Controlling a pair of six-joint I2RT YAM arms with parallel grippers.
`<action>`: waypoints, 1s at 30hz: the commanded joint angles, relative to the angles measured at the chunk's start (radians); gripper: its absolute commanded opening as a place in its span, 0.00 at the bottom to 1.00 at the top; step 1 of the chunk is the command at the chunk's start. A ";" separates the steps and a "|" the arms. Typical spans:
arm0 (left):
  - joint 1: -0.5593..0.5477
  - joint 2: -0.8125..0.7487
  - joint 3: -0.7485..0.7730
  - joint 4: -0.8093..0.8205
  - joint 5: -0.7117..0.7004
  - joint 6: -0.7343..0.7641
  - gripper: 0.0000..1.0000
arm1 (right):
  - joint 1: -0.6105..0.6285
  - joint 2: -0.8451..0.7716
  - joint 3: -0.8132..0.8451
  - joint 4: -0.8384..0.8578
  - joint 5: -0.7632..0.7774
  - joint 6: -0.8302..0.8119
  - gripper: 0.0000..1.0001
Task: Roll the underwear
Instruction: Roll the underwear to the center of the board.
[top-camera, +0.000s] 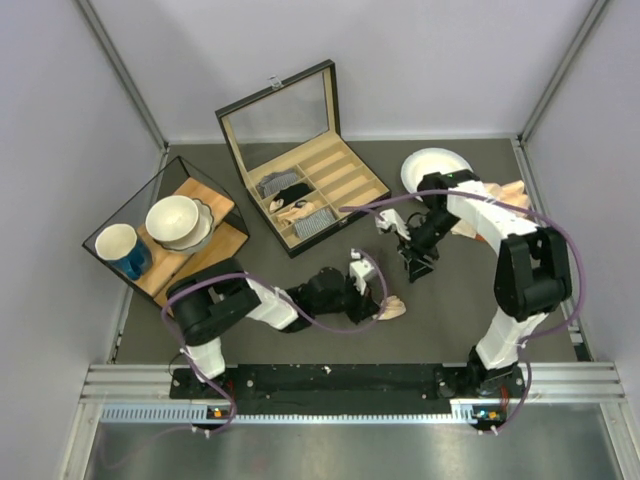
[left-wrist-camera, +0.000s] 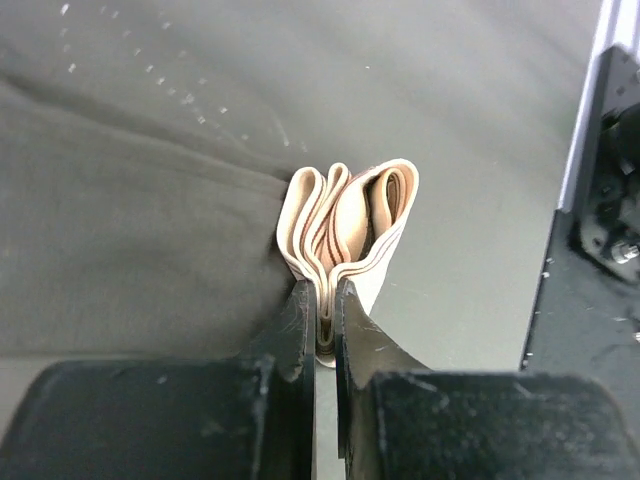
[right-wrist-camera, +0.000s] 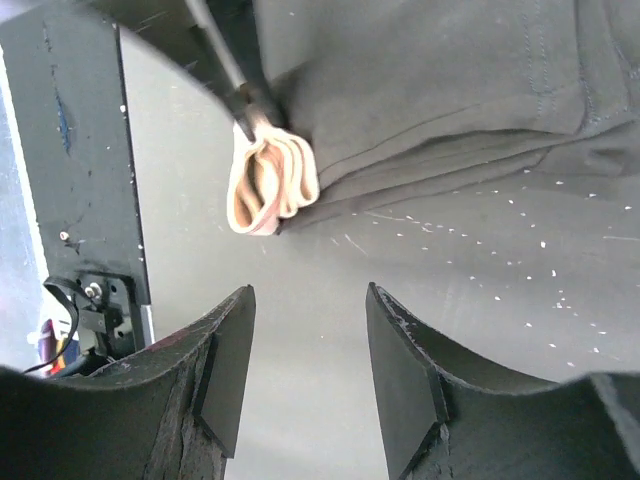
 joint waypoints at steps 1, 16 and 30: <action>0.095 0.063 -0.034 0.086 0.176 -0.314 0.00 | 0.002 -0.145 -0.058 -0.063 -0.092 -0.117 0.49; 0.235 0.168 0.035 0.019 0.280 -0.561 0.00 | 0.278 -0.540 -0.624 0.653 0.024 -0.175 0.55; 0.278 0.077 0.008 0.030 0.243 -0.568 0.19 | 0.350 -0.339 -0.724 0.870 0.283 -0.155 0.50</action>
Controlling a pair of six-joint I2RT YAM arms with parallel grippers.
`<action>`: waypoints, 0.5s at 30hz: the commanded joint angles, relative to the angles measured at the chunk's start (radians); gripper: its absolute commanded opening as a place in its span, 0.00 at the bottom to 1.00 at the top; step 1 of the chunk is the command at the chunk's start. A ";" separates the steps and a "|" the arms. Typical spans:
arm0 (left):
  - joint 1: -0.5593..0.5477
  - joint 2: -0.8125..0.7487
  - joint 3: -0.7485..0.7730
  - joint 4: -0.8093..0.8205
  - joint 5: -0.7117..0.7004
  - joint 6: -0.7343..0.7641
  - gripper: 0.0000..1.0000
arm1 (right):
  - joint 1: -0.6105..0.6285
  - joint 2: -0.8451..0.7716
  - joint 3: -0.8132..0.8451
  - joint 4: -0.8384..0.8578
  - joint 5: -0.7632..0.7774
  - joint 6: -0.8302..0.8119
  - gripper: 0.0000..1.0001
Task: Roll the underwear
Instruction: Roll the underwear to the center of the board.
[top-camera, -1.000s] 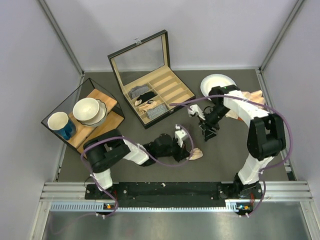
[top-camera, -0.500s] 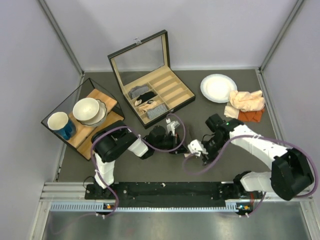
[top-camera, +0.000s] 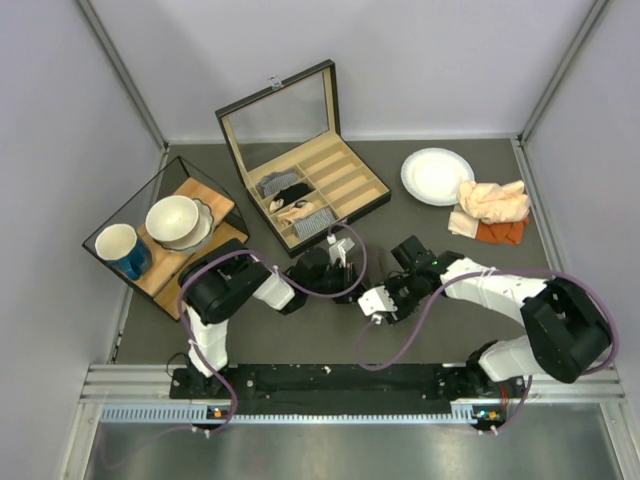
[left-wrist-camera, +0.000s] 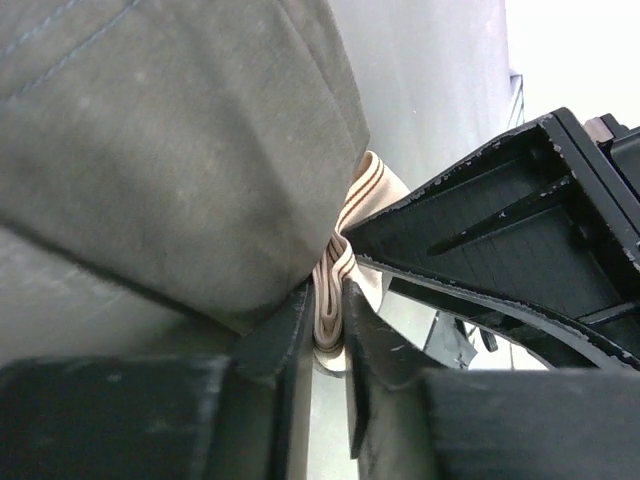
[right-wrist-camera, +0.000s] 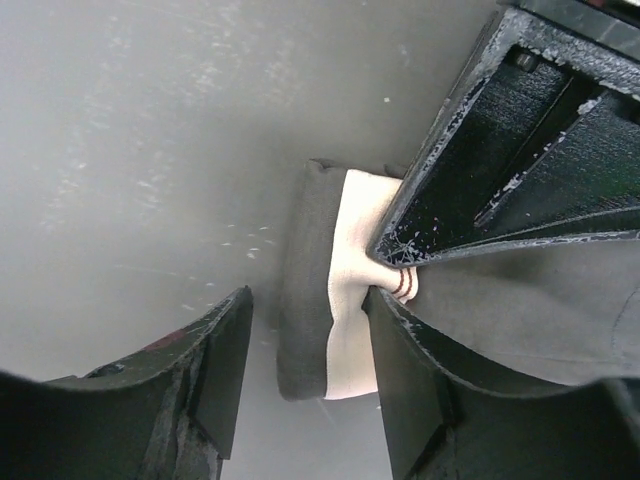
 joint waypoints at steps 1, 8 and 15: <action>0.036 -0.116 -0.035 -0.024 -0.079 0.048 0.24 | 0.013 0.075 -0.030 0.085 0.139 0.026 0.46; 0.066 -0.447 -0.194 -0.113 -0.250 0.231 0.38 | 0.011 0.153 0.019 0.065 0.185 0.121 0.33; 0.037 -0.903 -0.434 -0.087 -0.333 0.561 0.38 | -0.001 0.340 0.249 -0.322 -0.010 0.224 0.18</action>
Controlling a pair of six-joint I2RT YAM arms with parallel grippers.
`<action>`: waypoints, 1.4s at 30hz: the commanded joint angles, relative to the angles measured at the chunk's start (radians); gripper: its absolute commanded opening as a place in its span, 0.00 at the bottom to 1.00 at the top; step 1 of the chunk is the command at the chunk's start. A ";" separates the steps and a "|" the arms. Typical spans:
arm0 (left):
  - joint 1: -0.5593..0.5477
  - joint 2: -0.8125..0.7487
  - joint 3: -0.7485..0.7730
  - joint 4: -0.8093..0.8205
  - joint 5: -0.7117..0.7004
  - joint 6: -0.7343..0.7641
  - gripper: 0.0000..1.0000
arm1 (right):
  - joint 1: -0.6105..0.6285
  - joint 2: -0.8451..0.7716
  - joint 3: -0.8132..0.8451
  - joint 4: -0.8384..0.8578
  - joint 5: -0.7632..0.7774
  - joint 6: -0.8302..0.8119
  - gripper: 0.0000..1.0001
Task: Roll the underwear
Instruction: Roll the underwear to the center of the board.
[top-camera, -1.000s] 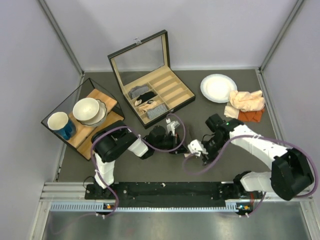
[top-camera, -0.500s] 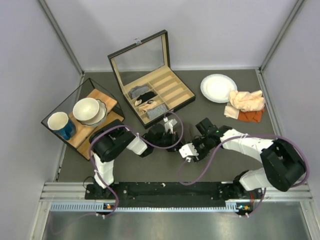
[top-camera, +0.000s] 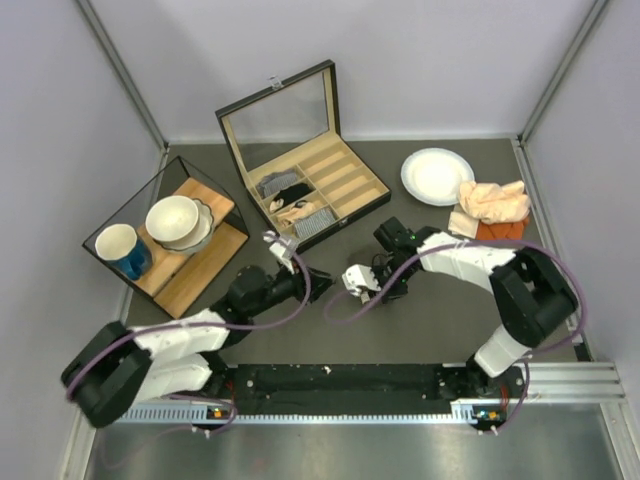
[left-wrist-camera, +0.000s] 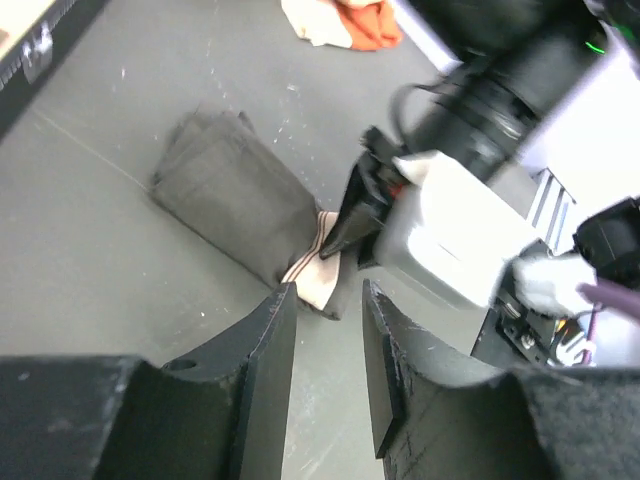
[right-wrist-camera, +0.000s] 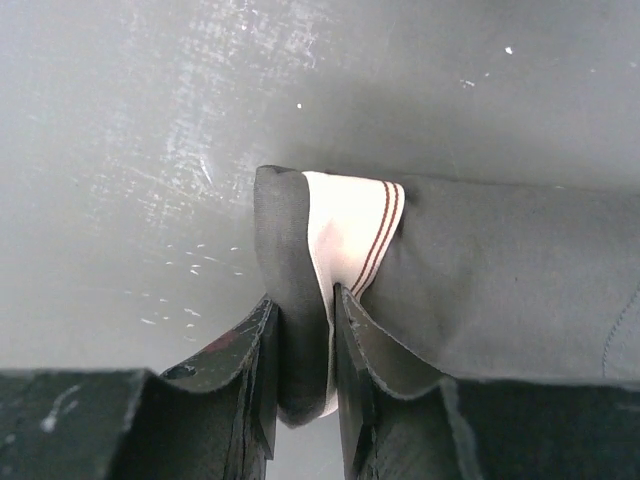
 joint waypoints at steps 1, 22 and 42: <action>-0.037 -0.266 -0.125 0.031 -0.052 0.293 0.38 | -0.010 0.196 0.108 -0.304 -0.076 0.079 0.18; -0.495 0.261 0.218 -0.147 -0.066 0.884 0.50 | -0.154 0.506 0.260 -0.669 -0.322 0.094 0.18; -0.416 0.577 0.545 -0.485 0.068 0.814 0.00 | -0.312 0.286 0.256 -0.571 -0.304 0.157 0.44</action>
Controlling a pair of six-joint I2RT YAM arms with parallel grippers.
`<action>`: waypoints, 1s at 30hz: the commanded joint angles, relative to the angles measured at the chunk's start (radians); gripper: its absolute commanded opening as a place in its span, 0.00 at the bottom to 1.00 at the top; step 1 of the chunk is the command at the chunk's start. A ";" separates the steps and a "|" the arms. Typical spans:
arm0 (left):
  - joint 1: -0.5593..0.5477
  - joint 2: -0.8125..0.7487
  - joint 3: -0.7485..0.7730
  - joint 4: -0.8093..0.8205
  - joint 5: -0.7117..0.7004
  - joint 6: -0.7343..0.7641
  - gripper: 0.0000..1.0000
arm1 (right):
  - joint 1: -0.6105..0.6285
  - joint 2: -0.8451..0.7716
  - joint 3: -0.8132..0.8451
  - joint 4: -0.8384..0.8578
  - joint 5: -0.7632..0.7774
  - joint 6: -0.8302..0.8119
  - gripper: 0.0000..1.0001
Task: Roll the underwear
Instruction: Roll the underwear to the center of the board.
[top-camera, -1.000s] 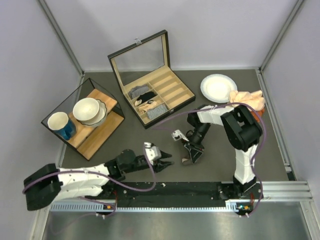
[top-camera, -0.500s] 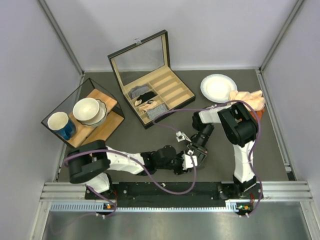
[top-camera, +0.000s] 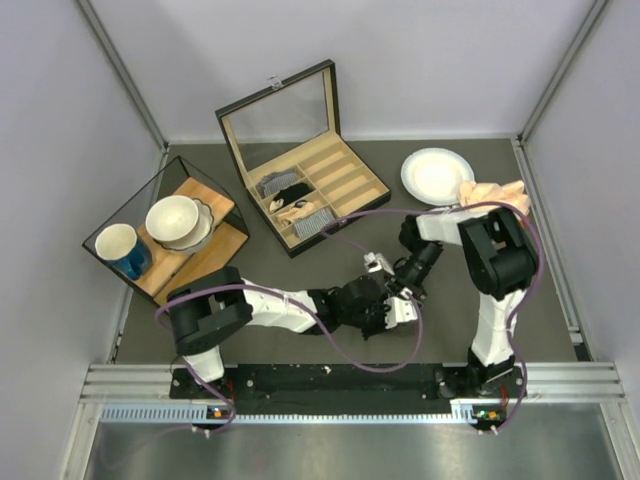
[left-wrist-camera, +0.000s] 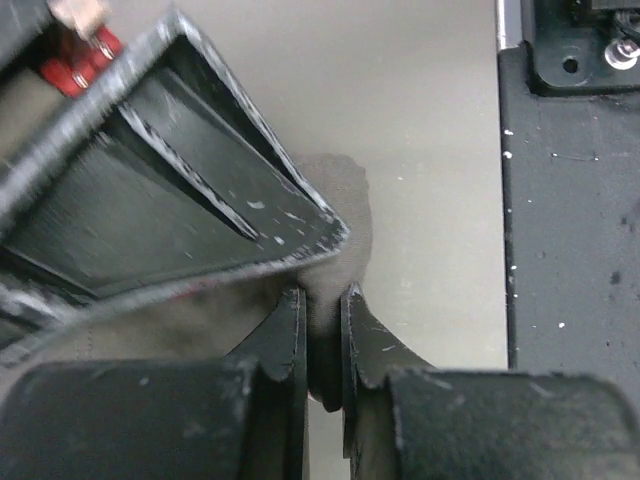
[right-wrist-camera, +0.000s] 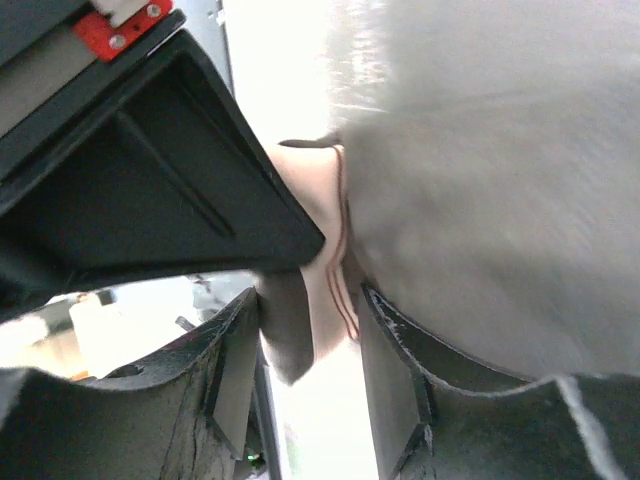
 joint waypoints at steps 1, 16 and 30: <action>0.085 0.053 0.060 -0.089 0.141 -0.048 0.00 | -0.139 -0.162 0.014 0.100 0.037 0.010 0.45; 0.431 0.413 0.264 -0.097 0.666 -0.559 0.00 | -0.346 -0.826 -0.341 0.122 -0.127 -0.557 0.60; 0.479 0.483 0.284 -0.051 0.666 -0.699 0.06 | 0.073 -0.882 -0.584 0.708 0.184 -0.418 0.72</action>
